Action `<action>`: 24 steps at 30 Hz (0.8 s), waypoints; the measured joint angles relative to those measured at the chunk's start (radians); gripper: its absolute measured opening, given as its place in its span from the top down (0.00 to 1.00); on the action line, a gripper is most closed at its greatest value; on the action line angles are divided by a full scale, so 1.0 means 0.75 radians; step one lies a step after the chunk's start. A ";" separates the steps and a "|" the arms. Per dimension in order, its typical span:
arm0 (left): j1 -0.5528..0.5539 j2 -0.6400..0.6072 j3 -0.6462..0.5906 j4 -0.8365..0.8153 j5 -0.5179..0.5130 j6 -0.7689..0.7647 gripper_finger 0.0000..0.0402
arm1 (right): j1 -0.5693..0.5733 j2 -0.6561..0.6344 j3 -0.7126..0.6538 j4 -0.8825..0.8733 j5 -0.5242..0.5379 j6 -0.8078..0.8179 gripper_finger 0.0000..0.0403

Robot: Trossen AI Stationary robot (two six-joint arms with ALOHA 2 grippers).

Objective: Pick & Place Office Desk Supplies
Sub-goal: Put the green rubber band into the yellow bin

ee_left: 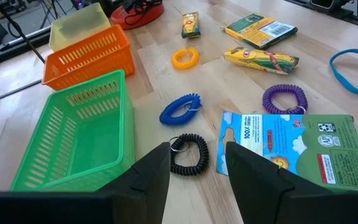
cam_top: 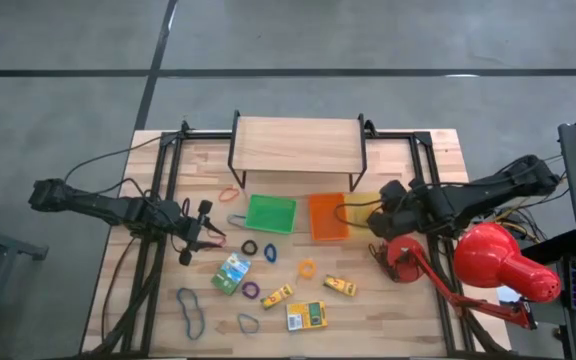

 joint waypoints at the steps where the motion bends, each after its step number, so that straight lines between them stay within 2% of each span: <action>1: 0.000 0.000 0.000 -0.002 0.000 0.000 0.60 | -0.014 -0.017 -0.051 0.046 0.000 0.001 0.98; 7: 0.000 0.000 0.000 -0.005 0.000 0.000 0.60 | -0.069 -0.059 -0.317 0.367 -0.001 -0.002 0.98; 13: 0.000 0.000 0.000 -0.006 0.000 0.000 0.60 | -0.076 -0.042 -0.483 0.626 -0.033 -0.010 0.98; 18: 0.000 -0.001 0.000 -0.005 0.000 0.000 0.60 | -0.076 -0.047 -0.547 0.730 -0.044 0.005 0.96; 24: 0.000 0.000 0.000 -0.007 0.000 0.000 0.60 | -0.075 -0.046 -0.547 0.733 -0.067 0.011 0.87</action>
